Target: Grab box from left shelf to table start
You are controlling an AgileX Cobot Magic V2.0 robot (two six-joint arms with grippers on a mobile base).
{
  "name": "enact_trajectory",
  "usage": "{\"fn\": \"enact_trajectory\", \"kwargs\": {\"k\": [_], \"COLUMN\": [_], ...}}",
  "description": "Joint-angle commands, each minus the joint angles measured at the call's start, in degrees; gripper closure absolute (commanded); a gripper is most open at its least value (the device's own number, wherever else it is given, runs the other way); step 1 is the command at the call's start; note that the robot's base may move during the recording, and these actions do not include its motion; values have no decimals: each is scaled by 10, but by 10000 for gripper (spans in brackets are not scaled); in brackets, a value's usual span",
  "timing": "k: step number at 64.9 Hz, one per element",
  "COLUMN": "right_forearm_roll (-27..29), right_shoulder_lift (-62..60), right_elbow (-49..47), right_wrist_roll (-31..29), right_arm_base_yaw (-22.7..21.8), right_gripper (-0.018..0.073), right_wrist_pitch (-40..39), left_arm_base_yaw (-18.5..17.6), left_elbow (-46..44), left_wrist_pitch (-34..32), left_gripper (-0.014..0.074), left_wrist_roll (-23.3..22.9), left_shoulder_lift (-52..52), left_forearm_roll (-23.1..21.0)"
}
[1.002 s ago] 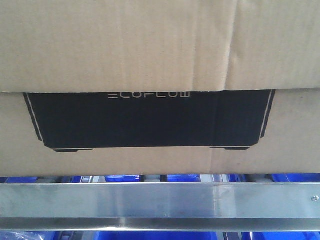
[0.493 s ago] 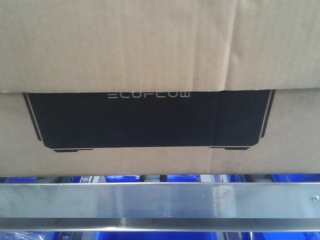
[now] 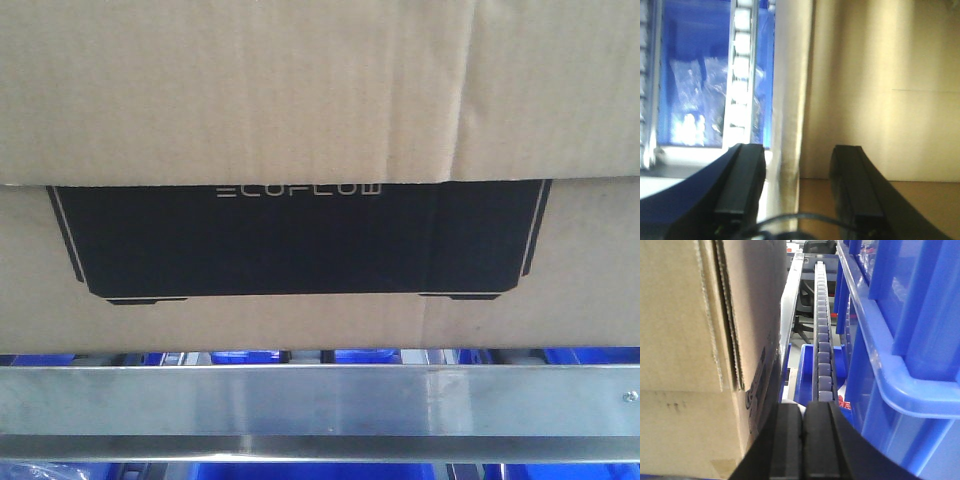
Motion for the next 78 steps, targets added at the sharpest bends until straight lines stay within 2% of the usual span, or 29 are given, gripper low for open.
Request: {"fn": "enact_trajectory", "kwargs": {"k": [1,13,24,62,78], "right_forearm_roll": [-3,-3,-3,-3,-3], "right_shoulder_lift": [-8,-8,-8,-8,-8], "right_elbow": [-11,-11,-11,-11,-11], "right_wrist_roll": [-3,-3,-3,-3,-3], "right_arm_base_yaw": [-2,-2,-2,-2,-2], "right_gripper": [510,510,510,510,510], "right_wrist_pitch": [-50,-50,-50,-50,-50], "left_arm_base_yaw": [0,0,0,0,0], "left_elbow": [-10,-4,0,0,0], "left_wrist_pitch": [-1,16,28,30,30], "left_gripper": [366,366,366,367,490], "left_wrist_roll": [-11,-10,-10,-2,-2], "left_shoulder_lift": [-14,-14,-13,7,7], "left_forearm_roll": [-5,-10,6,3,3]}}
